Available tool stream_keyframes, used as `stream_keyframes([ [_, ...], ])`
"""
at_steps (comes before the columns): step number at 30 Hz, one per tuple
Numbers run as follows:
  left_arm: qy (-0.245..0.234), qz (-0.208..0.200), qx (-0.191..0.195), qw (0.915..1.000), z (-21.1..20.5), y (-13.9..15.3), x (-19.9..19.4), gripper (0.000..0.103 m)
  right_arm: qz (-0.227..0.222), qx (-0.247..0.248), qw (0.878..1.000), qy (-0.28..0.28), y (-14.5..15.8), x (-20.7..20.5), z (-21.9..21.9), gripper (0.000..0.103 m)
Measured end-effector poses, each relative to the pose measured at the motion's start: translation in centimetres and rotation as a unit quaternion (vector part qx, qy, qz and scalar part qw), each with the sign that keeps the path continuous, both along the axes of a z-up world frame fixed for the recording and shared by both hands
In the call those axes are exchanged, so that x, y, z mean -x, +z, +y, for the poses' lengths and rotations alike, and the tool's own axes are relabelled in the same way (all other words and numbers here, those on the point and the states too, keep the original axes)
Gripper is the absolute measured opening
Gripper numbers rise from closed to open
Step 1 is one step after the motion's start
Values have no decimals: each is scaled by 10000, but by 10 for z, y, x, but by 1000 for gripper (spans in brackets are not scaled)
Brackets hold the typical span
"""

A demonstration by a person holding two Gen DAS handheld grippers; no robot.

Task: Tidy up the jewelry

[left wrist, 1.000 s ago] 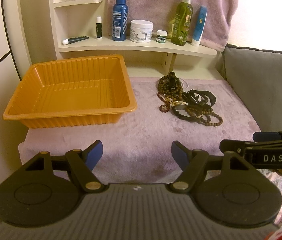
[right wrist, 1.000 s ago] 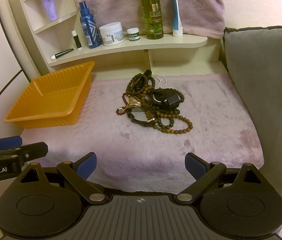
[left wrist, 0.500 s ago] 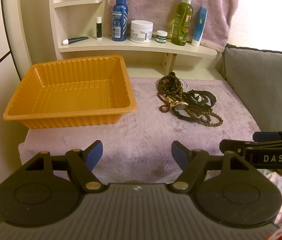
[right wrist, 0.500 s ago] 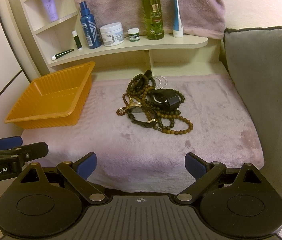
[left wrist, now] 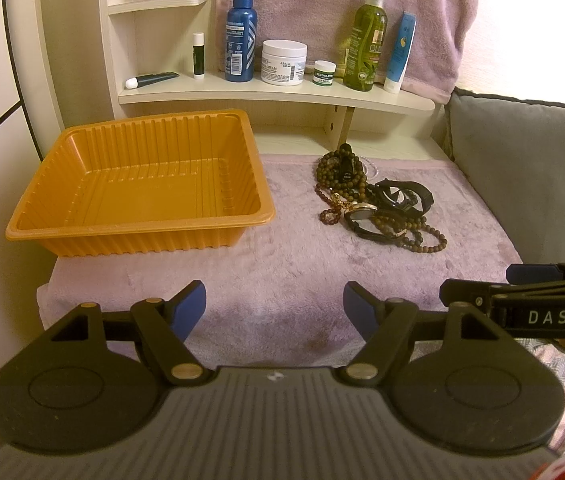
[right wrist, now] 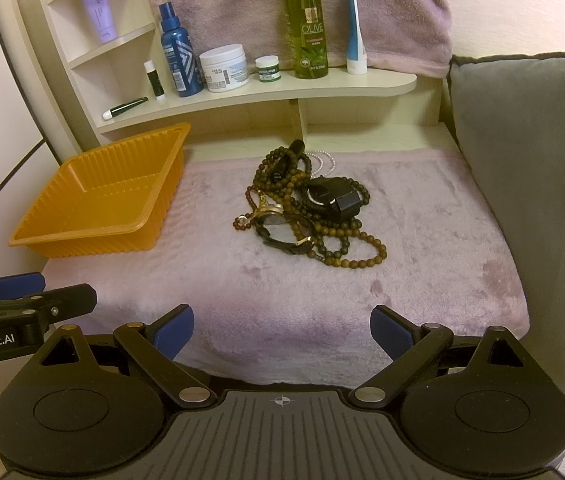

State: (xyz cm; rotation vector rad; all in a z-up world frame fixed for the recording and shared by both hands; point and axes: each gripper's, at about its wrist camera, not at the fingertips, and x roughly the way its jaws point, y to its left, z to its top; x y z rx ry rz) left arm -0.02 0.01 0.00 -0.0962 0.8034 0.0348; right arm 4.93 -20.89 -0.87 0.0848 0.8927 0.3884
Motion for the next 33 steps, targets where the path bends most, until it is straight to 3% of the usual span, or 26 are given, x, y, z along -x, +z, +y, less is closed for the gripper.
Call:
stream_keyframes([
  [33,12,19,48,10000,9,5,-5,74,-2,-20,10000,-27,2,-2,0,95],
])
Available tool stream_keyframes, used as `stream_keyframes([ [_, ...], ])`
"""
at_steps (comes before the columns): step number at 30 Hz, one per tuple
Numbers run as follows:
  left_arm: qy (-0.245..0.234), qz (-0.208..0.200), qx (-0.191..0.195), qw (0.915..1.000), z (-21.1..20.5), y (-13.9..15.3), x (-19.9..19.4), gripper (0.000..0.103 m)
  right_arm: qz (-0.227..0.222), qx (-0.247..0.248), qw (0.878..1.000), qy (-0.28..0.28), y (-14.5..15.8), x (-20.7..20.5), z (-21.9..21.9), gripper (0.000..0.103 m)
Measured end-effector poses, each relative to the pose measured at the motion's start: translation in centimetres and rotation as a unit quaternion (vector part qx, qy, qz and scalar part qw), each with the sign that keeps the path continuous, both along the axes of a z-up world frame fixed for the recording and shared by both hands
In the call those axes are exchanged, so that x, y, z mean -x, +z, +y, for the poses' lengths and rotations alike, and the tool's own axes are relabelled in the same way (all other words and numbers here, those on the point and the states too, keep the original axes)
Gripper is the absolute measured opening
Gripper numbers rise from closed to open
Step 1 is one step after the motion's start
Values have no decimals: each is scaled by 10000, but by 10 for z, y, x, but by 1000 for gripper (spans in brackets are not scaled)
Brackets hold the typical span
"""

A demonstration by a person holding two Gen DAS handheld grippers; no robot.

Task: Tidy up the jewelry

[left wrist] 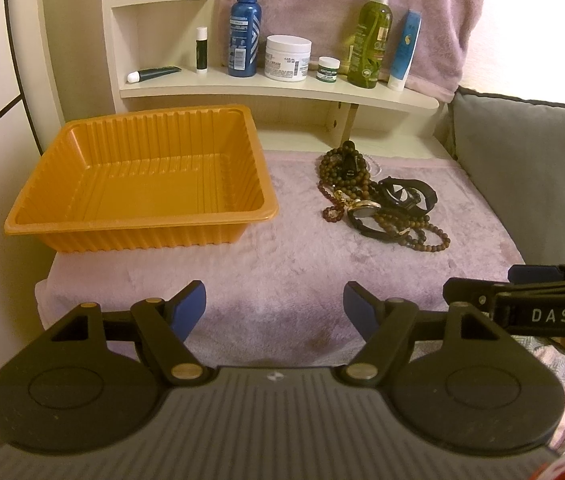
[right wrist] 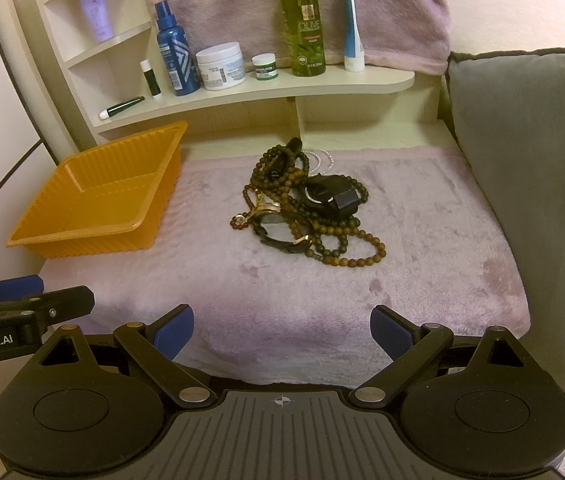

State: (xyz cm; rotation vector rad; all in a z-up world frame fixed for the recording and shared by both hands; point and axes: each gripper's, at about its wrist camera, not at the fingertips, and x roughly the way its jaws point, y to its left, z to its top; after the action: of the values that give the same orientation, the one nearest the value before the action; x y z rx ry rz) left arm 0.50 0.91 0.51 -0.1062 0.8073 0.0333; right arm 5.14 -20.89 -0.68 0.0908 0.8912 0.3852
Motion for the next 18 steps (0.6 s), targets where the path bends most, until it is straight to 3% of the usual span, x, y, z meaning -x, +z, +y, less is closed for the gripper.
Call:
stream_keyframes([
  [9,410,-25,85,9991,22,-16,2,74,-210,-277,9992,-182,-13,-15,-14,95],
  [18,1523,-350,91,9877,91,-29,11,74,-236,-372,9980,-454,-29,-34,-23,95],
])
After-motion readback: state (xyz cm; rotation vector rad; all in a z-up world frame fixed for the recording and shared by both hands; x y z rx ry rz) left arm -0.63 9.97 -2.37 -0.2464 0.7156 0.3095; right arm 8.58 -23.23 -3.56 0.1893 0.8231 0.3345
